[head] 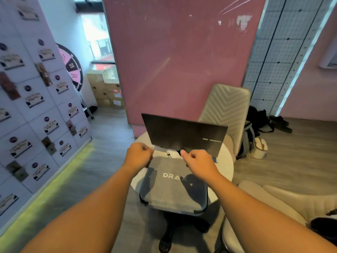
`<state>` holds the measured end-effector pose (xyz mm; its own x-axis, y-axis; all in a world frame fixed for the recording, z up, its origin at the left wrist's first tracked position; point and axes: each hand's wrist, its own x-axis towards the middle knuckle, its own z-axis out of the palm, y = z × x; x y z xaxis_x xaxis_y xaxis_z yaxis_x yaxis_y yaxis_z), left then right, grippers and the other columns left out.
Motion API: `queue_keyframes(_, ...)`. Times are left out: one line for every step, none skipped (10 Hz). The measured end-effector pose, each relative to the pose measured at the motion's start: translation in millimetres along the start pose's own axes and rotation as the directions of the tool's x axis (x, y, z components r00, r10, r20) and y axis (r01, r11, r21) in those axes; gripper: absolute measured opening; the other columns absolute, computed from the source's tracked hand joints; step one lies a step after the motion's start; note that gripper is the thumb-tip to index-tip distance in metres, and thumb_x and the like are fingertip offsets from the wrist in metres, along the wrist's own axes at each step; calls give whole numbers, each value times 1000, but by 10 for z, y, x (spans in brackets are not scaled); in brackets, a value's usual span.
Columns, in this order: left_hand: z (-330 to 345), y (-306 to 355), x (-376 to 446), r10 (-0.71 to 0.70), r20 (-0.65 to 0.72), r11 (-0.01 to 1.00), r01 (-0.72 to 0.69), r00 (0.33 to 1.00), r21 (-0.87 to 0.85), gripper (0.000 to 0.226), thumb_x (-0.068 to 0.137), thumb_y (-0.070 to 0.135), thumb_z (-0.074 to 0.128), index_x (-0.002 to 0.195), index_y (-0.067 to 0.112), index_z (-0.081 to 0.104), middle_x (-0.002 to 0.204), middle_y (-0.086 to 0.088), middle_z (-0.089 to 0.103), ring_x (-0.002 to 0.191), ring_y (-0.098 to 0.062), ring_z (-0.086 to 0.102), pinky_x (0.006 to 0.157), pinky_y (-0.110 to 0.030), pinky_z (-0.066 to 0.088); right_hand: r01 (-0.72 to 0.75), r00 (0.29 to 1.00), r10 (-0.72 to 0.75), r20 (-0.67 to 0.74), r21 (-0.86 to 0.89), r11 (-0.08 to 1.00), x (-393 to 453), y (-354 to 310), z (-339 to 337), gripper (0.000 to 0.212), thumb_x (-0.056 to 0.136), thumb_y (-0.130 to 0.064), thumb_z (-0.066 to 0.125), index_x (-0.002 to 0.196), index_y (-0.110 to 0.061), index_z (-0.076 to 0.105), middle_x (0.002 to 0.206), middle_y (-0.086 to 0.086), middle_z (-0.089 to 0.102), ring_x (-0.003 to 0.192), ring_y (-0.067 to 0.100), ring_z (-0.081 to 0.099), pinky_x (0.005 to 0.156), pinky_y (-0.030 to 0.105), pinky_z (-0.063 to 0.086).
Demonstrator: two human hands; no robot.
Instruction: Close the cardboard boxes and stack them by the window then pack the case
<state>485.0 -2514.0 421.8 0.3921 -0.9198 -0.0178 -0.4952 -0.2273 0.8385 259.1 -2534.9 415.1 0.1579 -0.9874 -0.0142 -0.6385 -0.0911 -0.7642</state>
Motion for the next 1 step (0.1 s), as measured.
queue_keyframes(-412, 791, 84, 83, -87, 960, -103, 993, -259, 37, 97, 30, 61, 68, 7, 58, 64, -11, 63, 60, -26, 63, 66, -43, 60, -33, 999, 30, 14, 370, 928, 227, -739, -383, 68, 88, -71, 45, 59, -12, 63, 59, 5, 67, 57, 24, 63, 62, 38, 53)
